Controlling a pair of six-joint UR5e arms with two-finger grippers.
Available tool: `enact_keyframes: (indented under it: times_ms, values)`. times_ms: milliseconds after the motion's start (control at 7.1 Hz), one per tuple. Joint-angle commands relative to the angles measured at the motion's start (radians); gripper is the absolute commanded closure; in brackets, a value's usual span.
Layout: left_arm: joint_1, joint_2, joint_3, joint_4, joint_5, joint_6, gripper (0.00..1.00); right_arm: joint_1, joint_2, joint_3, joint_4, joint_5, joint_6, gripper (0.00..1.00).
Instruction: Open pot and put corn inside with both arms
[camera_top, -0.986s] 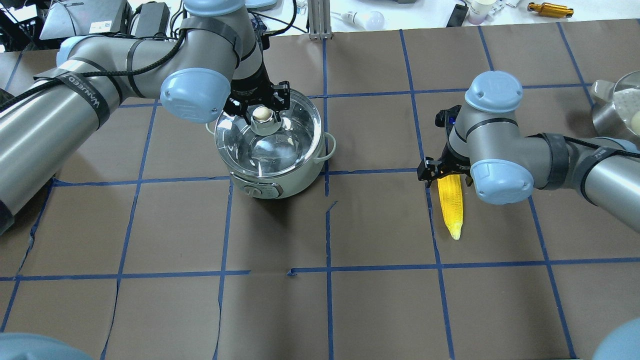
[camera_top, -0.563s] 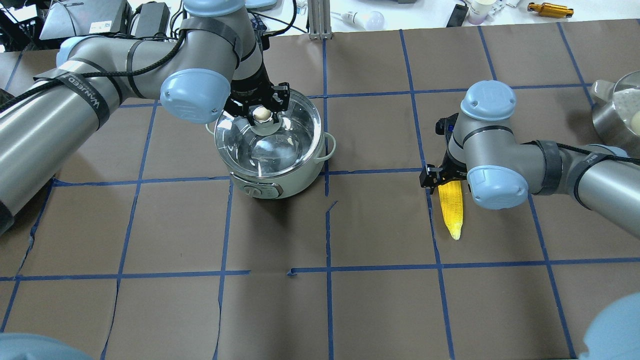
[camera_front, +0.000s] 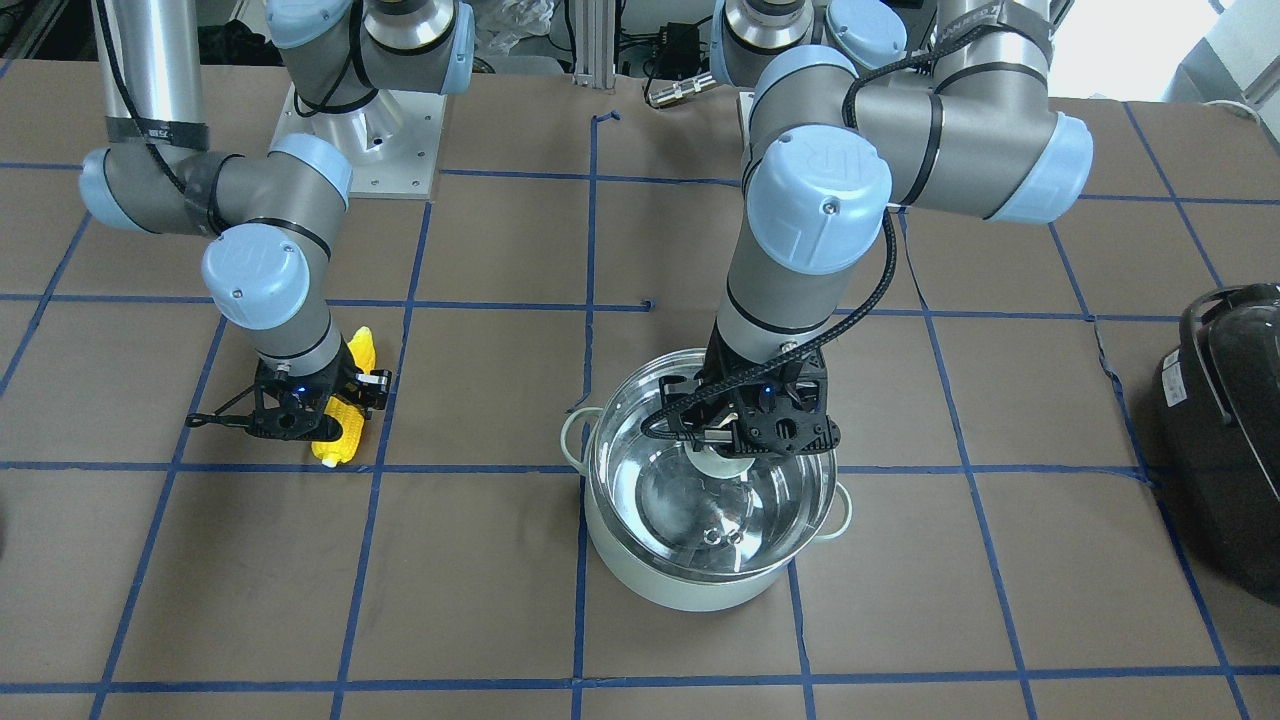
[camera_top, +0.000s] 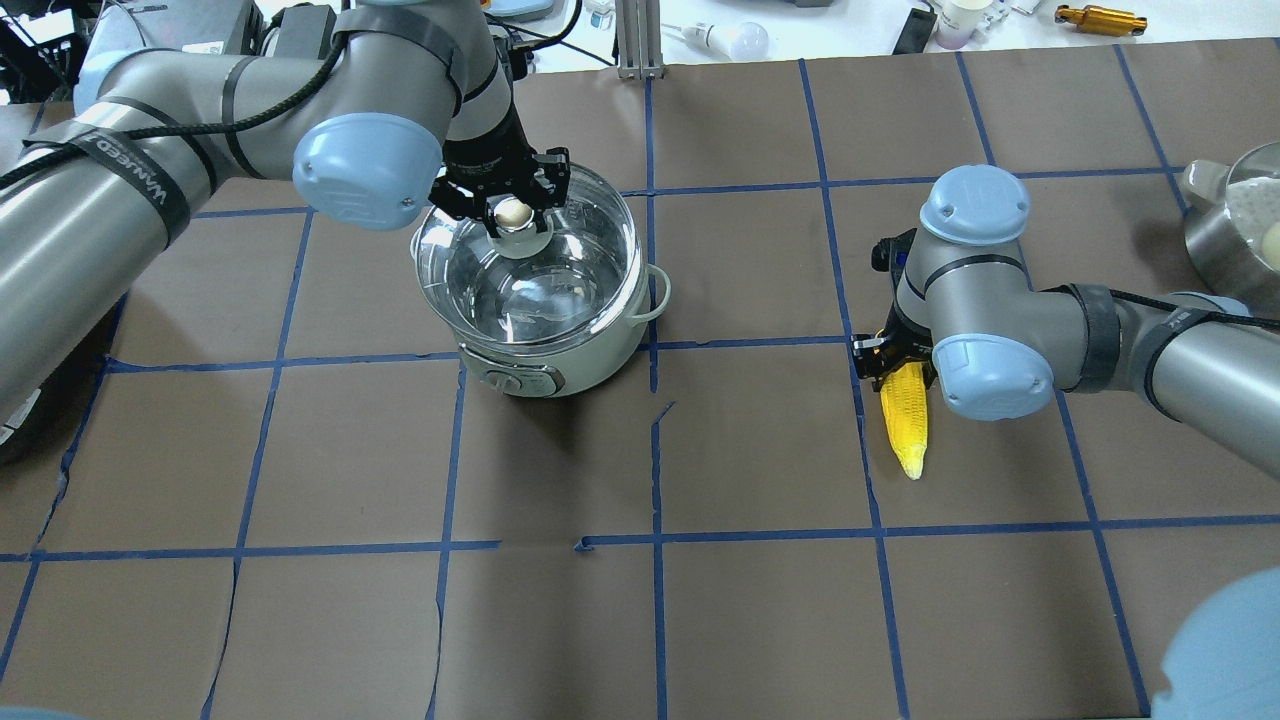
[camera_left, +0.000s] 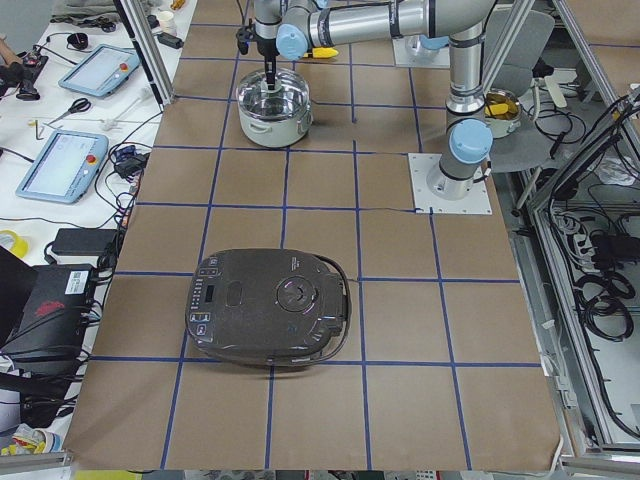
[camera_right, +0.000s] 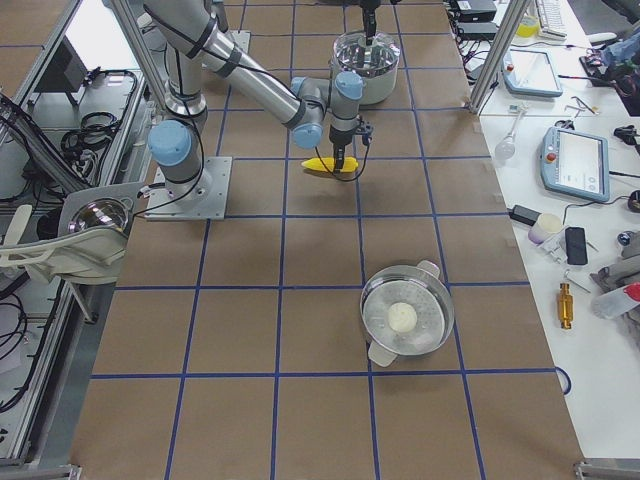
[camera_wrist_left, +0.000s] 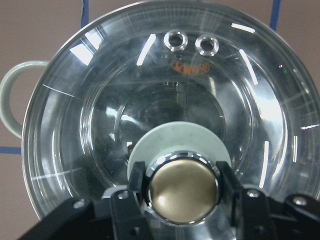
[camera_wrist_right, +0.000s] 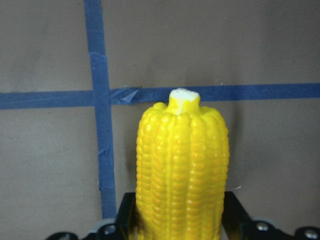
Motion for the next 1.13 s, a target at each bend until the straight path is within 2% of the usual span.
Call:
enact_keyframes:
  times_ms: [0, 141, 423, 563, 704, 845, 986]
  values:
    - [0.105, 0.057, 0.044, -0.124, 0.004, 0.136, 0.89, -0.001, -0.006, -0.024, -0.005, 0.013, 0.035, 1.00]
    - [0.217, 0.062, 0.021, -0.129, 0.003, 0.219, 0.91, 0.001, -0.012, -0.093, 0.013, 0.009, 0.070, 1.00]
    - [0.404, 0.031, -0.063, -0.064, 0.000, 0.398, 0.96, 0.019, -0.015, -0.301, 0.218, 0.015, 0.078, 1.00]
    - [0.487, 0.025, -0.141, 0.067, -0.008, 0.508, 0.96, 0.068, -0.006, -0.431, 0.337, 0.018, 0.158, 1.00]
    - [0.540, 0.021, -0.222, 0.169, -0.008, 0.593, 0.96, 0.103, -0.001, -0.505, 0.422, 0.074, 0.258, 1.00]
    - [0.565, 0.001, -0.282, 0.272, -0.003, 0.662, 0.96, 0.162, -0.001, -0.556, 0.438, 0.067, 0.277, 1.00]
    - [0.574, -0.024, -0.310, 0.324, -0.002, 0.687, 0.96, 0.256, 0.029, -0.621, 0.488, 0.017, 0.343, 1.00]
